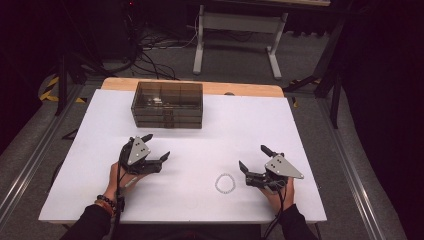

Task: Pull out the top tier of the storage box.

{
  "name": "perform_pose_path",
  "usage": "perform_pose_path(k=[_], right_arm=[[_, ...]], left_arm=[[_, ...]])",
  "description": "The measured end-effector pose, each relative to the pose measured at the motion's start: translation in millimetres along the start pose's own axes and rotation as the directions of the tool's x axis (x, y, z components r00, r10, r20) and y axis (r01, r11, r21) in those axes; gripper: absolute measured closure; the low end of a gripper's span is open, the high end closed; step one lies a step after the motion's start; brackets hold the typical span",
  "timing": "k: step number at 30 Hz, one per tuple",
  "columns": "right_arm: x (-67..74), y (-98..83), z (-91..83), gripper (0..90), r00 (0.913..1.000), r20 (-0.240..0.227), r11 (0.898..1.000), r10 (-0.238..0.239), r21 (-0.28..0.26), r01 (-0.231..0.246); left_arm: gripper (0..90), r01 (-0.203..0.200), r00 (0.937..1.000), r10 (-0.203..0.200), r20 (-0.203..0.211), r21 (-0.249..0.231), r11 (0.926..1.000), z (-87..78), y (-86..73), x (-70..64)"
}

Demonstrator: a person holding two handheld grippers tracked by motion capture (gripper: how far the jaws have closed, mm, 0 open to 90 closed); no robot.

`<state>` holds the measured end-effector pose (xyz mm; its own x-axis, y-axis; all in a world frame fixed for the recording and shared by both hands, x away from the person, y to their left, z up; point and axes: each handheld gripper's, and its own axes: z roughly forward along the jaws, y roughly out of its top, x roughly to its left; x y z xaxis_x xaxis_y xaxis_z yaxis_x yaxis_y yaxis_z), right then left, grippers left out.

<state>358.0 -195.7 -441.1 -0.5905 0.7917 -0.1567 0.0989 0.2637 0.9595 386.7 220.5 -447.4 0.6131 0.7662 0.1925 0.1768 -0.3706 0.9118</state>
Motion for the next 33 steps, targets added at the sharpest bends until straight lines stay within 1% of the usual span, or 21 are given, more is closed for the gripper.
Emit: perform_pose_path(k=[2,3,6,7,8,10,11,13,14,15,17,19,23,25,26,27,28,29,30,32,33], right_arm=[[-0.8,-0.4,0.8,9.5,1.0,-0.002,1.0,0.003,0.002,-0.003],[-1.1,-0.6,0.8,9.5,1.0,0.001,1.0,0.005,0.008,-0.005],[-0.4,-0.6,0.4,9.5,1.0,0.0,1.0,0.001,0.015,-0.002],[1.2,0.0,-1.0,9.8,1.0,-0.005,1.0,-0.004,0.009,0.005],[1.8,0.2,-1.4,9.9,0.9999,-0.005,1.0,-0.009,0.01,0.009],[2.6,0.6,-1.4,9.9,0.9997,-0.007,1.0,-0.022,0.01,0.022],[2.8,0.9,-1.5,9.9,0.9995,-0.006,0.999,-0.031,0.011,0.032],[2.2,0.7,-1.1,10.5,0.9996,-0.01,1.0,-0.028,0.012,0.028],[2.4,0.6,-1.1,10.6,0.9996,-0.011,1.0,-0.025,0.014,0.025],[2.7,0.7,-1.4,10.6,0.9996,-0.011,1.0,-0.026,0.014,0.026],[3.8,1.5,-2.4,11.1,0.9993,-0.011,0.999,-0.035,0.007,0.035],[4.2,1.7,-2.7,11.2,0.9992,-0.011,0.999,-0.04,0.006,0.04],[5.7,2.0,-2.2,11.5,0.9987,-0.013,0.999,-0.049,0.011,0.049],[6.5,2.6,-2.3,11.6,0.9982,-0.008,0.998,-0.06,0.011,0.06],[6.7,2.7,-2.5,11.7,0.9981,-0.008,0.998,-0.062,0.01,0.062],[6.7,2.7,-2.5,11.7,0.9981,-0.008,0.998,-0.062,0.01,0.062],[6.8,2.6,-2.6,11.7,0.9979,-0.007,0.998,-0.065,0.011,0.065],[6.8,2.6,-2.6,11.7,0.9979,-0.007,0.998,-0.065,0.011,0.065],[6.7,2.4,-2.4,11.7,0.9978,-0.005,0.998,-0.067,0.015,0.067],[6.3,2.3,-2.4,11.7,0.9978,-0.004,0.998,-0.066,0.015,0.066],[6.2,2.3,-2.4,11.7,0.9977,-0.002,0.998,-0.068,0.015,0.068]], left_arm=[[19.8,0.002,1.0,-0.002,-0.005,-0.001,1.0,2.3,2.1,2.6],[20.4,0.015,0.9999,-0.015,0.004,0.008,0.9999,8.0,5.0,6.8],[20.4,0.025,0.9997,-0.025,0.005,0.005,0.9997,15.7,6.9,9.5],[20.6,0.043,0.999,-0.043,0.015,0.003,0.9991,19.1,7.4,10.1],[20.7,0.06,0.9977,-0.06,0.03,0.005,0.9982,21.5,7.9,9.7],[21.0,0.052,0.9981,-0.053,0.031,0.016,0.9985,27.2,11.2,5.0],[21.6,0.052,0.9986,-0.052,-0.004,0.026,0.9983,32.7,15.1,0.6],[22.4,0.078,0.9969,-0.077,-0.015,0.026,0.9966,37.5,17.7,-0.9],[23.1,0.078,0.9969,-0.077,-0.015,0.026,0.9966,37.5,17.7,-0.9],[23.1,0.093,0.9951,-0.092,-0.038,0.032,0.9952,41.9,19.1,-2.3],[23.9,0.096,0.9943,-0.094,-0.05,0.023,0.9952,43.7,19.3,-1.5],[24.3,0.089,0.9919,-0.086,-0.093,0.027,0.9956,46.4,20.3,0.4],[27.2,0.097,0.9815,-0.092,-0.168,0.025,0.995,52.4,22.9,6.0],[30.1,0.098,0.9738,-0.091,-0.208,0.024,0.9949,56.0,23.9,8.2],[34.1,0.098,0.9738,-0.091,-0.208,0.024,0.9949,56.0,23.9,8.2],[34.1,0.107,0.9699,-0.1,-0.222,0.023,0.994,57.6,24.2,9.2],[39.3,0.108,0.9673,-0.1,-0.233,0.019,0.994,58.4,24.4,10.7],[39.3,0.114,0.9642,-0.108,-0.242,0.013,0.9933,59.2,24.5,11.9],[50.3,0.118,0.9658,-0.113,-0.233,0.007,0.993,61.0,24.7,13.7],[51.8,0.105,0.9612,-0.1,-0.257,0.007,0.9945,63.9,25.7,12.2],[51.4,0.105,0.9612,-0.1,-0.257,0.007,0.9945,63.9,25.7,12.2]])
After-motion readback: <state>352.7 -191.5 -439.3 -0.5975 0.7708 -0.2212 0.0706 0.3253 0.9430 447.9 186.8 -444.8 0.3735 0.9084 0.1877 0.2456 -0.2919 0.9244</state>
